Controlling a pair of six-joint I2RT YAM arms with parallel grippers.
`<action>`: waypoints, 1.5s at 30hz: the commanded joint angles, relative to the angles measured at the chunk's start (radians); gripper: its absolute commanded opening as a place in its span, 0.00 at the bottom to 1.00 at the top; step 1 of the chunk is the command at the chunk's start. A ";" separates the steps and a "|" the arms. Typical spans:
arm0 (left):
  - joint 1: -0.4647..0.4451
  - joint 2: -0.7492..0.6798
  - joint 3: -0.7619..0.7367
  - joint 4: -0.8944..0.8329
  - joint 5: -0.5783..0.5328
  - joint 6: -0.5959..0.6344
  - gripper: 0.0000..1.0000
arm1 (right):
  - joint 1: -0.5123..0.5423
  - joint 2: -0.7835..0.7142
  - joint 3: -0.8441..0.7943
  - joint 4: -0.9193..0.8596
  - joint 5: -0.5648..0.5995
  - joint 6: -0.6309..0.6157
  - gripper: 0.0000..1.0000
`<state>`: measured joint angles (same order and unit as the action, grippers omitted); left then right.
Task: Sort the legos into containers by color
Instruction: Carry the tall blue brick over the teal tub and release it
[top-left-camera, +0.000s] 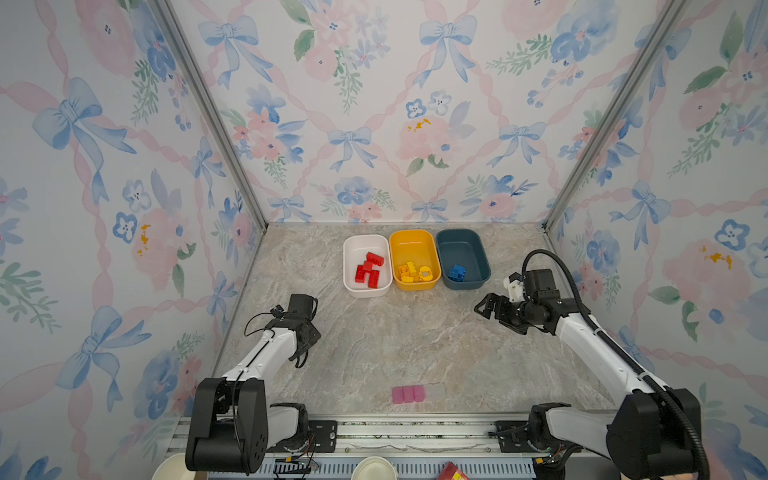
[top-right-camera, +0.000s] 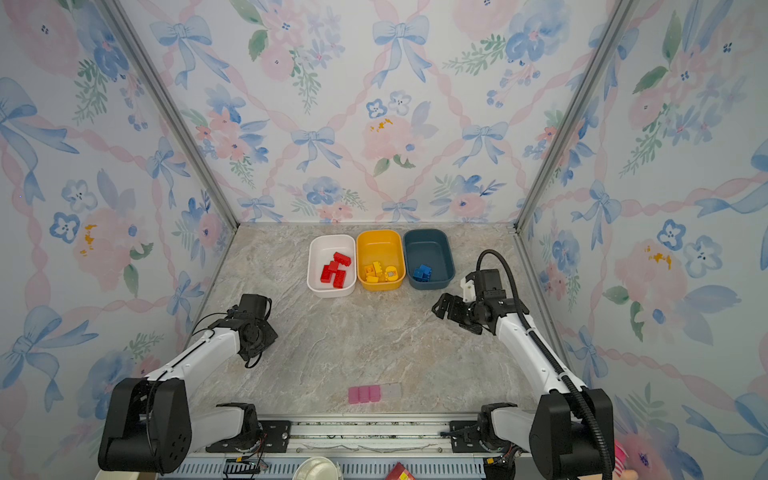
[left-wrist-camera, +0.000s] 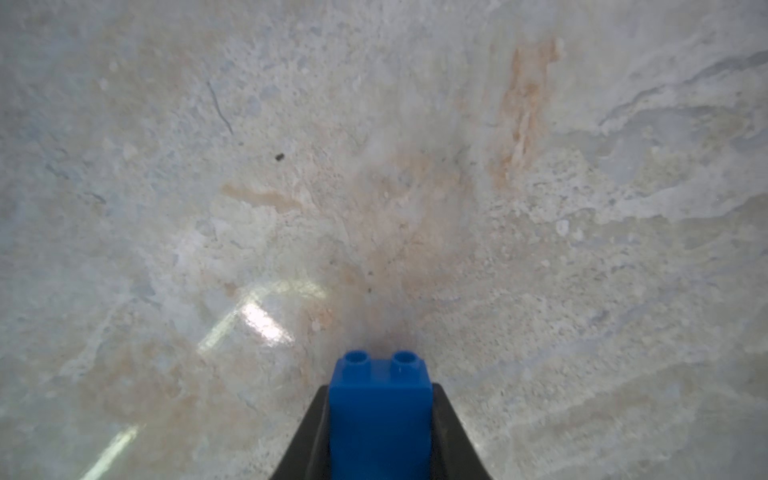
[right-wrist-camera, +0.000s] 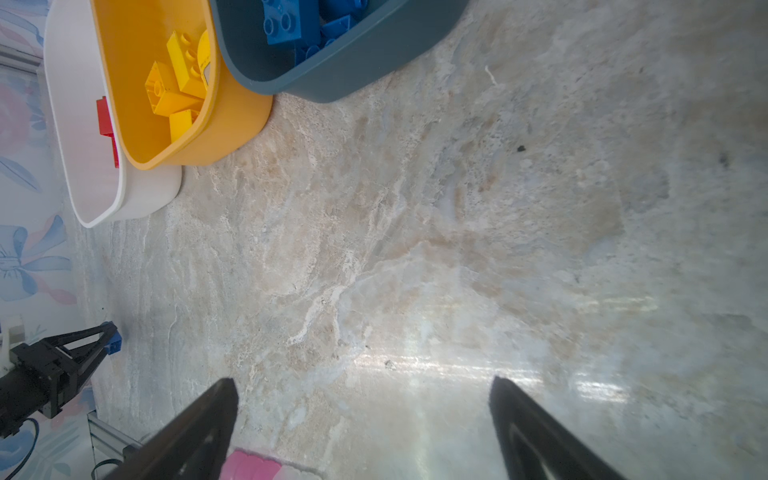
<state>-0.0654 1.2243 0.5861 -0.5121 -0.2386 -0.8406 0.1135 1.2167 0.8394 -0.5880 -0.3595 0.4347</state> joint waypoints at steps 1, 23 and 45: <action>-0.058 -0.037 0.044 -0.038 -0.012 -0.027 0.15 | 0.012 -0.018 0.003 -0.009 0.005 0.006 0.97; -0.610 0.269 0.548 0.065 -0.106 -0.002 0.12 | 0.092 -0.064 -0.038 -0.010 0.071 0.073 0.97; -0.743 0.844 1.186 0.169 0.057 0.182 0.10 | 0.078 -0.141 -0.062 -0.031 0.086 0.111 0.97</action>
<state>-0.8005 2.0068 1.6917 -0.3542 -0.2199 -0.7132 0.1970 1.0954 0.7902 -0.5907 -0.2970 0.5346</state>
